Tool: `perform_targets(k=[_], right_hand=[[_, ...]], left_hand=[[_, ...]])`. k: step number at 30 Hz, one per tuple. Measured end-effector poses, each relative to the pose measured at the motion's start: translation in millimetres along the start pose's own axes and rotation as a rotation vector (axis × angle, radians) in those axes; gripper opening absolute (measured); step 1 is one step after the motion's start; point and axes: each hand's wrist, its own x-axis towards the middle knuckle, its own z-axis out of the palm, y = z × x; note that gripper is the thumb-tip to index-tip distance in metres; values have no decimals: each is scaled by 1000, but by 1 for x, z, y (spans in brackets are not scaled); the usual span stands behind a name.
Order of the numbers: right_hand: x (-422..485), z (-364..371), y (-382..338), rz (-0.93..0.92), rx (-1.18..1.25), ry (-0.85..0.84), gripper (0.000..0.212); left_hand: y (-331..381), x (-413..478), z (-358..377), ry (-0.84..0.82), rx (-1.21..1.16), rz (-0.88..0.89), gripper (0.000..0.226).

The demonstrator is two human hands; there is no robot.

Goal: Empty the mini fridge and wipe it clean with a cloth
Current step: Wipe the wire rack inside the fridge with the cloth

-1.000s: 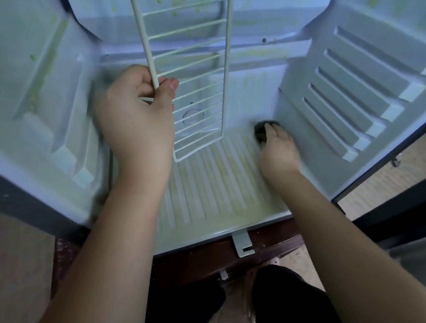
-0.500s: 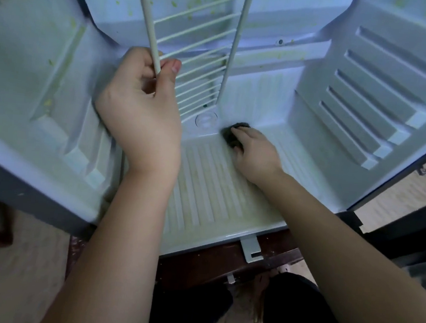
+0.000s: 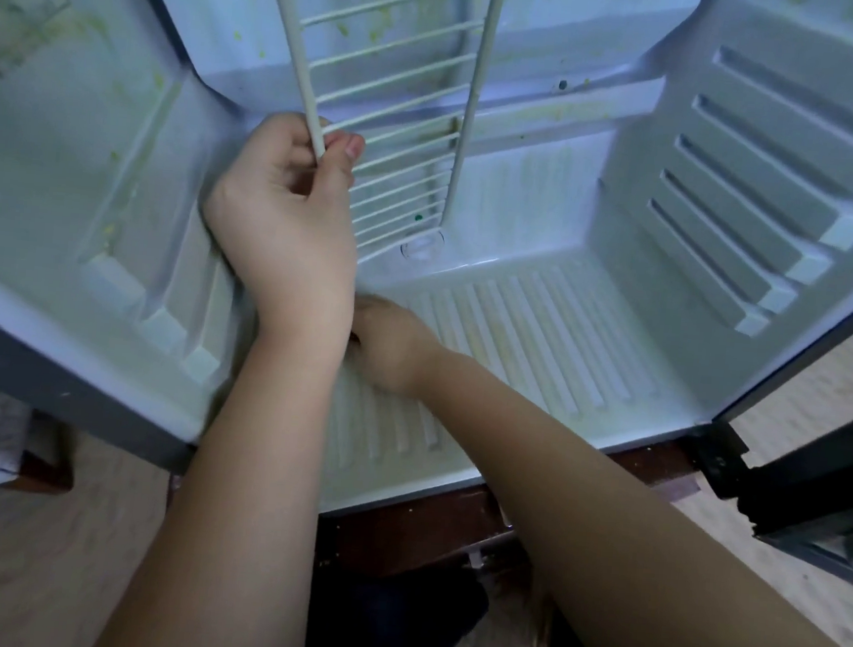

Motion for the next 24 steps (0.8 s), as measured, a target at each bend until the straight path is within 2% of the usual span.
perform_targets(k=[3,8,10,12,14,16,19,22,24], right_hand=[[-40,2,-3,-87,52,-66,40],[-125,12,-24,-186,19,-117,47],[-150,4,-27,-131,34,-106,47],[-171,-11,-30,-3,151,-86,42],[-188,-30,-32,104,280,89,38],[-195,-45,-27,178,251,281,36],[-188,-55,-19,258,93,216,33],[-176,-65,-11,313,74,481,34],[-170,-69,0,385,-50,497,40]], left_hand=[[4,1,-1,-8,-30,-22,26],[11,0,-4,-38,-55,-48,28],[11,-2,-6,-57,-64,-57,27],[11,-4,-7,-71,-71,-68,24],[9,-5,-7,-78,-68,-77,25],[9,-6,-8,-85,-52,-82,25],[8,-7,-9,-91,-39,-83,26],[9,-9,-10,-108,-34,-78,25],[9,-9,-10,-103,-6,-65,24]])
